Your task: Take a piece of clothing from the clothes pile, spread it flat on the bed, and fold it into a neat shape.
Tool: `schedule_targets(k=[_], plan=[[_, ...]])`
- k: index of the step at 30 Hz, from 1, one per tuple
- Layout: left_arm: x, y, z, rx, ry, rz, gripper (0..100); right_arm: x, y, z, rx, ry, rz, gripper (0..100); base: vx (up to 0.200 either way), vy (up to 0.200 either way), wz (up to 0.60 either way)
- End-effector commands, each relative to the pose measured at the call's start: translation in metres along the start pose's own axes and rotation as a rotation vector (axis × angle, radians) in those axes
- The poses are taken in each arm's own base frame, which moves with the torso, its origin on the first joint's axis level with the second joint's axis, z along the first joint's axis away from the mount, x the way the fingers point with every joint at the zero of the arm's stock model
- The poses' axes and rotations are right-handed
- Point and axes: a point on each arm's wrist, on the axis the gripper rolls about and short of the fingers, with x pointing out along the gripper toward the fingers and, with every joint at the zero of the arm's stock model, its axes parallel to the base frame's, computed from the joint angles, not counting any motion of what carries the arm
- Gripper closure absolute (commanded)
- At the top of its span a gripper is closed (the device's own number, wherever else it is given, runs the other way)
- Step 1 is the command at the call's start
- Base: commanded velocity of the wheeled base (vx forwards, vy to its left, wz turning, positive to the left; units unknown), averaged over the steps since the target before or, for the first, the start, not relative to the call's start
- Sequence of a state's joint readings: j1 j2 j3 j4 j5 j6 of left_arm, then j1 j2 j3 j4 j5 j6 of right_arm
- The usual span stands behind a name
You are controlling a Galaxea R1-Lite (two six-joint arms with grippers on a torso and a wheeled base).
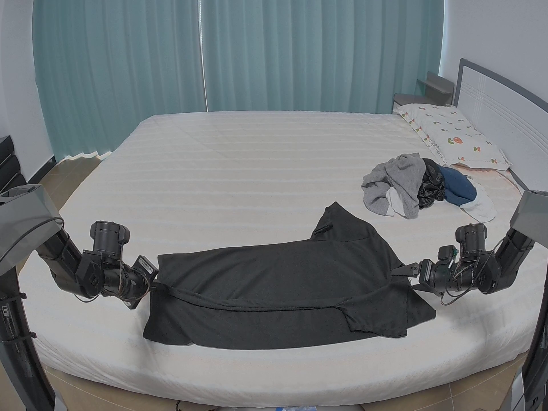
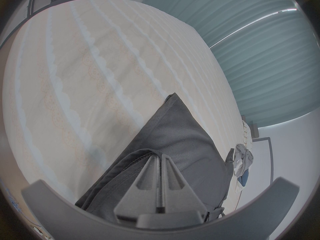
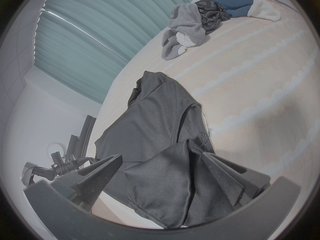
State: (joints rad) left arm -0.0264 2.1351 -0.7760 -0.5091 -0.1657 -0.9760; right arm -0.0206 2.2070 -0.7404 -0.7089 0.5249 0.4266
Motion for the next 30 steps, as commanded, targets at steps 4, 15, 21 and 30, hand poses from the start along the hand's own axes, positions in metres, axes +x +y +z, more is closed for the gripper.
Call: schedule_targets(k=[4, 15, 21, 30], plan=[[0.0, 0.0, 0.0, 0.0, 0.0, 0.0, 100, -0.011, -0.001, -0.012, -0.053, 0.024, -0.013, 0, 0.0, 0.0, 0.0], [0.002, 0.001, -0.001, -0.002, 0.003, 0.005, 100, -0.013, 0.003, -0.018, -0.083, 0.039, 0.001, 0, 0.0, 0.0, 0.0], [0.001, 0.001, -0.001, -0.002, 0.004, 0.004, 100, 0.003, -0.009, -0.024, -0.076, 0.079, -0.012, 0, 0.0, 0.0, 0.0], [0.002, 0.002, -0.001, -0.006, 0.005, 0.005, 100, 0.019, 0.0, -0.025, -0.094, 0.098, 0.014, 0, 0.0, 0.0, 0.0]])
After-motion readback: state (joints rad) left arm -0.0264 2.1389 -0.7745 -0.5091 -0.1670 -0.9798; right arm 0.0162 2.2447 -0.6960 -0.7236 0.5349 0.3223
